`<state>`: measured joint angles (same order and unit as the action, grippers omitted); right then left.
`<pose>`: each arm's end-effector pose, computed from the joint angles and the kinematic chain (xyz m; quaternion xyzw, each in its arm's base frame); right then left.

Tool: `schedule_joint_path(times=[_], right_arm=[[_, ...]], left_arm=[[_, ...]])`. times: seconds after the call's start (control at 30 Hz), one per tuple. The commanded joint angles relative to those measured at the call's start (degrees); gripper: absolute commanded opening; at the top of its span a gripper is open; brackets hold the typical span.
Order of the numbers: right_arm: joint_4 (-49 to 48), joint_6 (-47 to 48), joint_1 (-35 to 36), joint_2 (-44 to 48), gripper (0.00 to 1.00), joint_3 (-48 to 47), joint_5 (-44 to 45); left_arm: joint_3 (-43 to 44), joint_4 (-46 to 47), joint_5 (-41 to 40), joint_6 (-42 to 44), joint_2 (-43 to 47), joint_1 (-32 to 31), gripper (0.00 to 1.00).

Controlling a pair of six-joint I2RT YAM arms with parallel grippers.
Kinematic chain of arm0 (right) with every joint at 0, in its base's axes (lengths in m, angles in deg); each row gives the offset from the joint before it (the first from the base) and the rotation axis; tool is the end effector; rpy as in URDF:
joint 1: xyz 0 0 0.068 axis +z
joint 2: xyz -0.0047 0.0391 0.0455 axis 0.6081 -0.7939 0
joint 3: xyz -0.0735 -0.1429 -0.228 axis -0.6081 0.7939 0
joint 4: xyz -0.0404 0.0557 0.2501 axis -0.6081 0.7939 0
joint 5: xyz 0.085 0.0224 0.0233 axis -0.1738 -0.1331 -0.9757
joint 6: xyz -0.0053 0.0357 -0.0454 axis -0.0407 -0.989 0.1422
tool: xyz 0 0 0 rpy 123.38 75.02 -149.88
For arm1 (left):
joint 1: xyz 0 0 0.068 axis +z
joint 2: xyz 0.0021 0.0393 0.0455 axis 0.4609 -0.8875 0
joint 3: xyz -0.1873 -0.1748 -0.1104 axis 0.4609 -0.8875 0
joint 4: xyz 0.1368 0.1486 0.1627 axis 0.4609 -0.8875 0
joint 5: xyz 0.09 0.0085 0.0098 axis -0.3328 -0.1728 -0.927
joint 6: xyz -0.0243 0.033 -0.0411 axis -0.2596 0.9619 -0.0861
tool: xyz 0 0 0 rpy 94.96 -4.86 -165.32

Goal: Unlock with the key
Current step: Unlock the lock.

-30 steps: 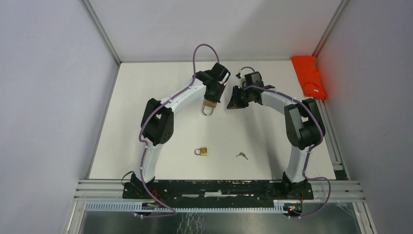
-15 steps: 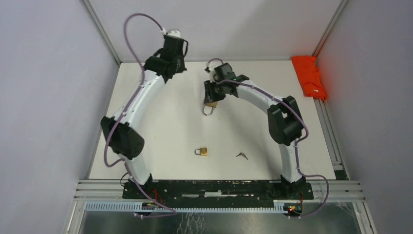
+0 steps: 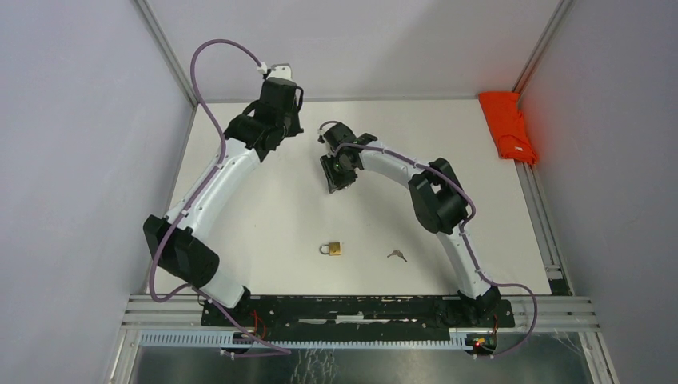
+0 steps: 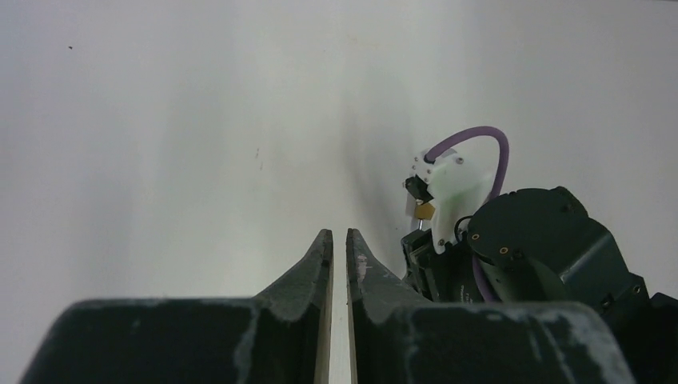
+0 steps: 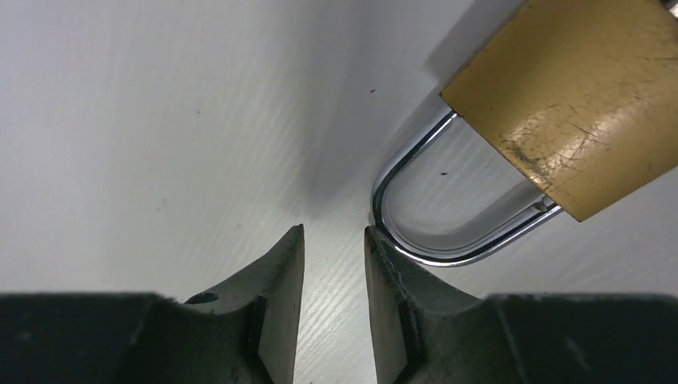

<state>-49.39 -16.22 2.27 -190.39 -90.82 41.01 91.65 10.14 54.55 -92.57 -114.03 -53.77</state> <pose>0.3829 0.3261 0.1658 -0.1903 0.9506 0.1778 0.1687 0.3208 -0.1412 0.3987 -0.0356 0.8714 -0.0207 0.4888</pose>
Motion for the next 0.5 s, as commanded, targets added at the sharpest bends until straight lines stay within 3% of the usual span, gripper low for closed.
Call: schedule_joint_path(times=[0.0, 0.23, 0.47], right_arm=[[0.56, -0.86, 0.84, 1.08, 0.39, -1.19, 6.88], [-0.38, -0.68, 1.86, 5.29, 0.39, -0.81, 12.0], [3.22, 0.35, 1.86, 1.48, 0.39, -6.0, 15.03]], left_arm=[[-0.72, 3.26, -0.07, -1.41, 4.74, 0.22, 0.16], [-1.67, 4.43, 0.94, -1.02, 7.2, 0.21, 0.16], [-2.28, 5.03, 2.39, -0.72, 6.69, 0.11, 0.16]])
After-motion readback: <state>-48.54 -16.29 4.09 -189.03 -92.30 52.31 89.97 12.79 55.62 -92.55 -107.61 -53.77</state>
